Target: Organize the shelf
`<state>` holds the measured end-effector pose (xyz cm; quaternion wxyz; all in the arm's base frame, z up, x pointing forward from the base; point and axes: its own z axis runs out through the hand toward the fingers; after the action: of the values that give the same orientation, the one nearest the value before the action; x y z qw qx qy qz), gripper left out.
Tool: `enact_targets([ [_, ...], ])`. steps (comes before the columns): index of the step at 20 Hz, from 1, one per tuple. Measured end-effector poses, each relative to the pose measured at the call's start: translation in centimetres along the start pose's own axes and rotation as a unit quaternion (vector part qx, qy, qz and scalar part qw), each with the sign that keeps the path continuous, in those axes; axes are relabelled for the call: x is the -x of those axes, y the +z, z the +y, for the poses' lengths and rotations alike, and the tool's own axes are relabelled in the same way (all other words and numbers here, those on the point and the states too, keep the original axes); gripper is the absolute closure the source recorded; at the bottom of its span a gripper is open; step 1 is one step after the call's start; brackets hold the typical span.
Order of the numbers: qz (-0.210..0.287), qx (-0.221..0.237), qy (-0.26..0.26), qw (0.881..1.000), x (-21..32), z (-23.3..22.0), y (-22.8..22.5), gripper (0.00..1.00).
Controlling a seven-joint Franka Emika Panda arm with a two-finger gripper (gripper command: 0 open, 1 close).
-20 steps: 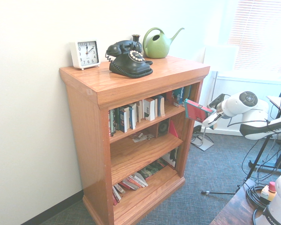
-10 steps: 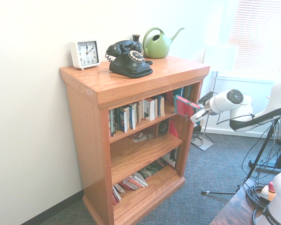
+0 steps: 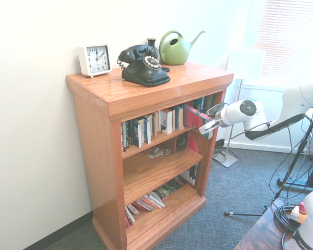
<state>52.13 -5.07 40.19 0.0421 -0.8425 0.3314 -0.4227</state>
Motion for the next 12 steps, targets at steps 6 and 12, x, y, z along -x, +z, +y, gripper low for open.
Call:
enact_targets([
  [6, -0.005, -0.021, 0.015, 1.0, -1.3, -1.2, 2.5, 1.0],
  [12, -0.007, -0.03, 0.043, 0.999, -2.2, -2.2, 3.9, 1.0],
])
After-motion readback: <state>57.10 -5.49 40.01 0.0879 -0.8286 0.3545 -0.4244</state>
